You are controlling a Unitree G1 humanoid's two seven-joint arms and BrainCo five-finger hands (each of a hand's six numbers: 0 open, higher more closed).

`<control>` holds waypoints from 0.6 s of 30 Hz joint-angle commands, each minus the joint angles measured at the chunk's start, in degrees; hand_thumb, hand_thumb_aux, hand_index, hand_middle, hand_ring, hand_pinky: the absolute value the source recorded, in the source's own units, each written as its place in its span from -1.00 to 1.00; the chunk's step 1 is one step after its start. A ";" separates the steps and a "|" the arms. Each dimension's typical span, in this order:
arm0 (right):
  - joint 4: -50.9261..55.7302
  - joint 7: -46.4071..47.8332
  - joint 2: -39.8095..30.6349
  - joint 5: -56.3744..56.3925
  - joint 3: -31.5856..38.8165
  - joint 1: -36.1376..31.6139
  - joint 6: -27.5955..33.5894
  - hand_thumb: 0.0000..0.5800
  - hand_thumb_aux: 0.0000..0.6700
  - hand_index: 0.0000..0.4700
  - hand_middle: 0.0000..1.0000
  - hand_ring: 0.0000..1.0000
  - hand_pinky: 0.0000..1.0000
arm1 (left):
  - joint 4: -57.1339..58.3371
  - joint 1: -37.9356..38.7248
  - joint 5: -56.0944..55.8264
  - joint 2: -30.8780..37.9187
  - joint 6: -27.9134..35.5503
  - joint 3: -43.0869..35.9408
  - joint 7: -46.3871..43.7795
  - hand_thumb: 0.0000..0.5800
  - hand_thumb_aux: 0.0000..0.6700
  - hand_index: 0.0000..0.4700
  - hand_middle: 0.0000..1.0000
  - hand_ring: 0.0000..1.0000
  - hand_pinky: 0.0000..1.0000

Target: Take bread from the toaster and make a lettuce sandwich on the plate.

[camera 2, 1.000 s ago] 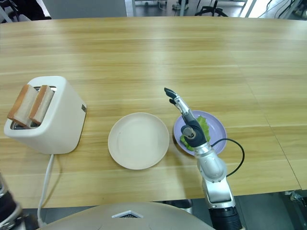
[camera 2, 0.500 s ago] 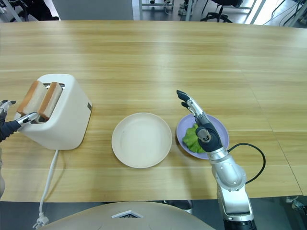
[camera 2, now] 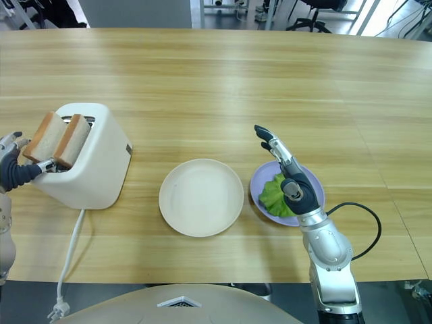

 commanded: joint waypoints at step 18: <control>7.18 -8.16 -11.37 -34.96 -5.39 -1.50 -4.53 -1.00 -1.00 -1.00 -1.00 -1.00 -1.00 | -9.32 -14.32 -7.92 -6.89 -18.80 6.49 22.02 1.00 1.00 0.96 1.00 1.00 1.00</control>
